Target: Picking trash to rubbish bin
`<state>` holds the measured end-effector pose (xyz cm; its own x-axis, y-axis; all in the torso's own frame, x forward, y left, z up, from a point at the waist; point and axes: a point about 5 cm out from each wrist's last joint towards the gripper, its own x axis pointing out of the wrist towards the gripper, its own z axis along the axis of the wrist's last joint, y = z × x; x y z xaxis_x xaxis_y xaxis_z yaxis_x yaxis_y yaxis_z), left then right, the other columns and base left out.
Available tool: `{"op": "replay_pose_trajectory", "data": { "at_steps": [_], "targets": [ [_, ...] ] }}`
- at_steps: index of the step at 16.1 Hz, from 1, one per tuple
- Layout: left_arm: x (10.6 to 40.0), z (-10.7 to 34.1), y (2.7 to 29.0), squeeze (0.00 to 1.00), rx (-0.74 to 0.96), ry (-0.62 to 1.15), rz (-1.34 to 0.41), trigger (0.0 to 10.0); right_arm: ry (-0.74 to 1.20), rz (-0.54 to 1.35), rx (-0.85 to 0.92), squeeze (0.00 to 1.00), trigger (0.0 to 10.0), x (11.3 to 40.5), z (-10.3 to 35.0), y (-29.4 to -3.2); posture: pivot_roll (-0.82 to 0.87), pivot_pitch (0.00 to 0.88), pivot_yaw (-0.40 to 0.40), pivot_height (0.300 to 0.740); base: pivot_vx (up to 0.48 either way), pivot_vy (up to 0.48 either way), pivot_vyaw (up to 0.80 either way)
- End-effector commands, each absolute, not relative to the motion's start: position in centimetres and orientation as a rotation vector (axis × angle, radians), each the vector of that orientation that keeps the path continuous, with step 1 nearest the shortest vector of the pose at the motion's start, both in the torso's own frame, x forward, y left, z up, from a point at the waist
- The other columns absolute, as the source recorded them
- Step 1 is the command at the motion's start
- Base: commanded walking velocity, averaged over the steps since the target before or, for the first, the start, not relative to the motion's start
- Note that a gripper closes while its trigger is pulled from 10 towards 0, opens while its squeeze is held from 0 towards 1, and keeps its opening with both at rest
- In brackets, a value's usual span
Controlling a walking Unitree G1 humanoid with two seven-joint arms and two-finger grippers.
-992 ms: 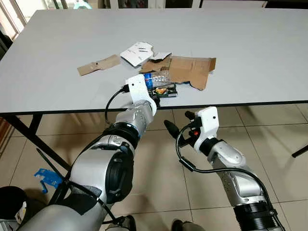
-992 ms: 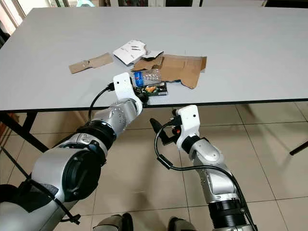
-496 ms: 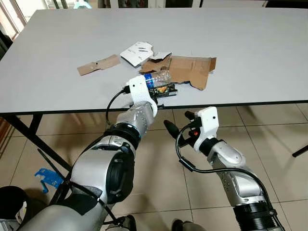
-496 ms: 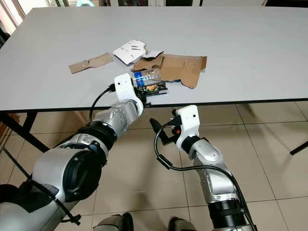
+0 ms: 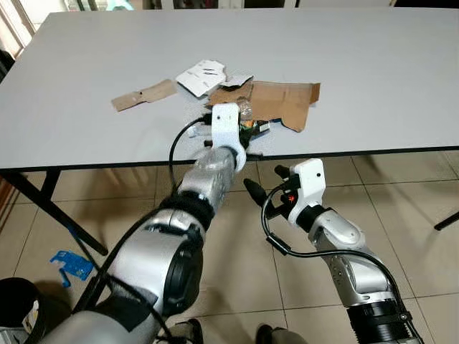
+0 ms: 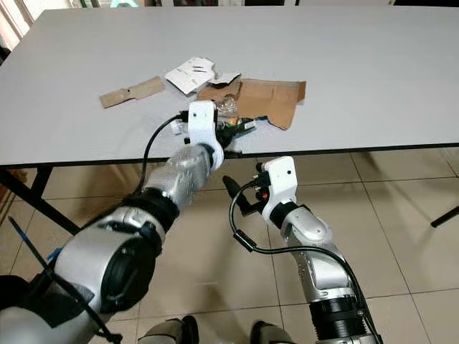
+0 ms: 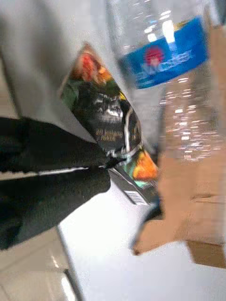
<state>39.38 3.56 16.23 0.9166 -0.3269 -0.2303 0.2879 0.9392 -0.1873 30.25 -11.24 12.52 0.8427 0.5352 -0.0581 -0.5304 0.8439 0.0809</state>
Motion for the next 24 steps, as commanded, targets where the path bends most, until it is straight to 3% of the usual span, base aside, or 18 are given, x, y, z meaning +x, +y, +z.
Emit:
{"op": "replay_pose_trajectory", "data": {
  "at_steps": [1, 4, 5, 6, 17, 21, 24],
  "targets": [
    [39.2, 15.7, 3.8, 0.0, -0.115, 0.258, -0.335, 10.0, 0.075, 0.566, 0.067, 0.0, 10.0, 30.4, 12.7, -11.0, -0.08, 0.134, 0.008, 0.74, 0.0, 0.0, 0.0],
    [39.1, 14.9, 4.4, 0.0, -0.118, 0.284, -0.303, 10.0, 0.074, 0.578, 0.068, 0.0, 10.0, 30.5, 12.7, -10.8, -0.08, 0.135, 0.004, 0.74, 0.0, 0.0, 0.0],
    [39.1, 14.9, 4.5, 0.0, -0.121, 0.284, -0.3, 3.3, 0.074, 0.578, 0.068, 0.0, 10.0, 30.5, 12.8, -10.8, -0.08, 0.135, 0.003, 0.74, 0.0, 0.0, 0.0],
    [39.1, 15.0, 4.6, 0.0, -0.14, 0.281, -0.298, 0.0, 0.073, 0.579, 0.067, 0.0, 10.0, 30.5, 12.8, -10.9, -0.08, 0.135, 0.003, 0.74, 0.0, 0.0, 0.0],
    [39.6, 17.0, 4.1, 0.0, -0.283, 0.235, -0.299, 0.0, 0.074, 0.579, 0.063, 0.0, 10.0, 30.7, 12.8, -11.0, -0.08, 0.134, -0.002, 0.74, 0.0, 0.0, 0.0],
    [40.1, 20.6, 3.3, 0.0, -0.35, 0.098, -0.354, 0.0, 0.073, 0.576, 0.06, 0.0, 10.0, 30.8, 12.9, -11.1, -0.08, 0.132, -0.006, 0.74, 0.0, 0.0, 0.0],
    [40.1, 22.8, 2.9, 0.0, -0.301, -0.023, -0.373, 0.0, 0.07, 0.576, 0.057, 0.0, 10.0, 30.8, 12.9, -11.2, -0.08, 0.128, -0.007, 0.74, 0.0, 0.0, 0.0]
  ]
}}
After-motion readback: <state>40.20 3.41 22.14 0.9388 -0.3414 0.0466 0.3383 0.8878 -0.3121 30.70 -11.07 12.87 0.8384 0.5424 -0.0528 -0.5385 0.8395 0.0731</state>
